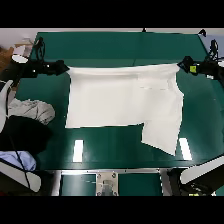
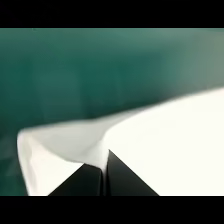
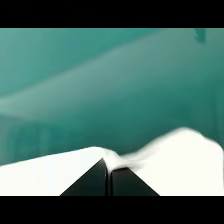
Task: Fold the shirts.
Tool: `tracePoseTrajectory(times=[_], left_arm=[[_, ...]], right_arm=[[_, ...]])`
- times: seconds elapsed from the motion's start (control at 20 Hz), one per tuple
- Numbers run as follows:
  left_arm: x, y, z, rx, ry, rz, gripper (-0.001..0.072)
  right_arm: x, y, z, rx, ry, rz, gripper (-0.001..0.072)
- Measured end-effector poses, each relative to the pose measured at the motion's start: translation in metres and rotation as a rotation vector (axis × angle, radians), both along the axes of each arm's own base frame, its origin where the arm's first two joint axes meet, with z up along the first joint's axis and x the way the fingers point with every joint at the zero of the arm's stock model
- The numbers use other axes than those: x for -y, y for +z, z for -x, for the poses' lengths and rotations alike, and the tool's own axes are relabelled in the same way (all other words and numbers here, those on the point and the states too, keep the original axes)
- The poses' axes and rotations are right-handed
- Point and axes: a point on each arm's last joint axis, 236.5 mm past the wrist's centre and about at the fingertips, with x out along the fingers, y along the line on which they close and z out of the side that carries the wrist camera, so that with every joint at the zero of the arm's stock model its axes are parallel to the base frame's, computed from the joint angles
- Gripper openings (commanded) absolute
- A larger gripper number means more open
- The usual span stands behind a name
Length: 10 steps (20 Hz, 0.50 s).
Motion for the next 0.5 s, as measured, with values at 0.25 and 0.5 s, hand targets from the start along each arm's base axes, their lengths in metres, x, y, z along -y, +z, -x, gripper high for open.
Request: tracePoseTrajectory(times=[0.25, 0.5], left_arm=[[0.001, -0.046, 0.056, -0.243, -0.097, -0.057, 0.0024], [-0.001, -0.079, 0.087, -0.372, -0.103, -0.069, 0.0024]], right_arm=[[0.017, -0.043, 0.057, -0.224, 0.081, 0.045, 0.0012], [0.019, -0.082, 0.093, -0.357, 0.108, 0.047, 0.0013]])
